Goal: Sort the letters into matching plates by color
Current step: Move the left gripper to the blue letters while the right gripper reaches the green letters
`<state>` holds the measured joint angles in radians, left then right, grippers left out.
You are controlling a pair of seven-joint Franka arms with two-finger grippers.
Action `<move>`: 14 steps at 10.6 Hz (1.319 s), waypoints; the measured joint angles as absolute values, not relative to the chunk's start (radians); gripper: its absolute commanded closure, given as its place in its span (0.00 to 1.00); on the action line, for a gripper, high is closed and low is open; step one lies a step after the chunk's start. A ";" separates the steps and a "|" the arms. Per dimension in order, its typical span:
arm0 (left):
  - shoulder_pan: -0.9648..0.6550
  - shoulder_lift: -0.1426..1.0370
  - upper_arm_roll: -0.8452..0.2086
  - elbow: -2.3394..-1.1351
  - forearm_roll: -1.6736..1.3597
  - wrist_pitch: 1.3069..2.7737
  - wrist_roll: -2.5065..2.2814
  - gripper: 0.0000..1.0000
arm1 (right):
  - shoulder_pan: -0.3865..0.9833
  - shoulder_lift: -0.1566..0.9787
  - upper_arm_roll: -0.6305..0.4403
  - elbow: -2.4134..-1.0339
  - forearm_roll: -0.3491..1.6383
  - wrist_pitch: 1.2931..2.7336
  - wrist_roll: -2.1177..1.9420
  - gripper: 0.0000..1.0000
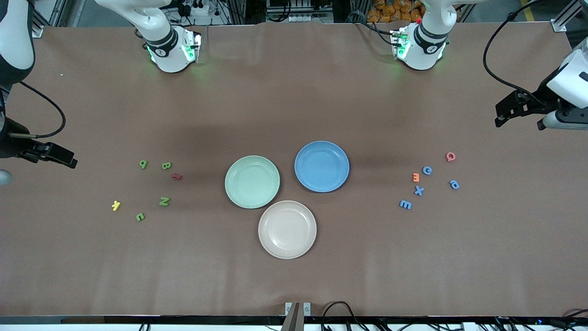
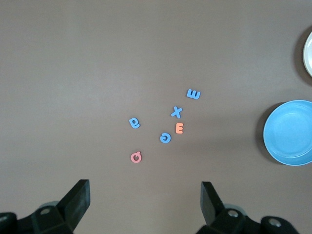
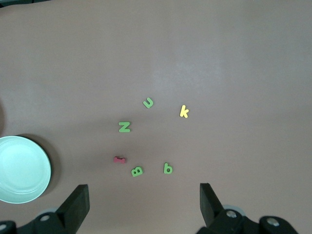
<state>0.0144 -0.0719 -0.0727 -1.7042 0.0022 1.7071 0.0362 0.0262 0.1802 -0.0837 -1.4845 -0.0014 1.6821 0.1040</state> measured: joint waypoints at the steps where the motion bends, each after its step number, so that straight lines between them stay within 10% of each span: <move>1: 0.014 -0.072 -0.073 -1.699 0.002 1.705 0.036 0.00 | 0.026 0.180 -0.084 -1.485 -0.001 1.682 0.104 0.00; 9: 0.023 -0.008 -0.066 -1.803 -0.037 1.671 0.034 0.00 | 0.026 0.180 -0.084 -1.484 -0.002 1.683 0.104 0.00; 14: 0.037 0.005 -0.063 -2.029 -0.037 1.911 0.034 0.00 | 0.026 0.179 -0.084 -1.483 -0.002 1.682 0.104 0.00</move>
<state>0.0368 0.0050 -0.0626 -2.0292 -0.0367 1.9112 0.0337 0.0261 0.1795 -0.0844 -1.4830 -0.0016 1.6824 0.1042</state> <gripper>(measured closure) 0.000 0.000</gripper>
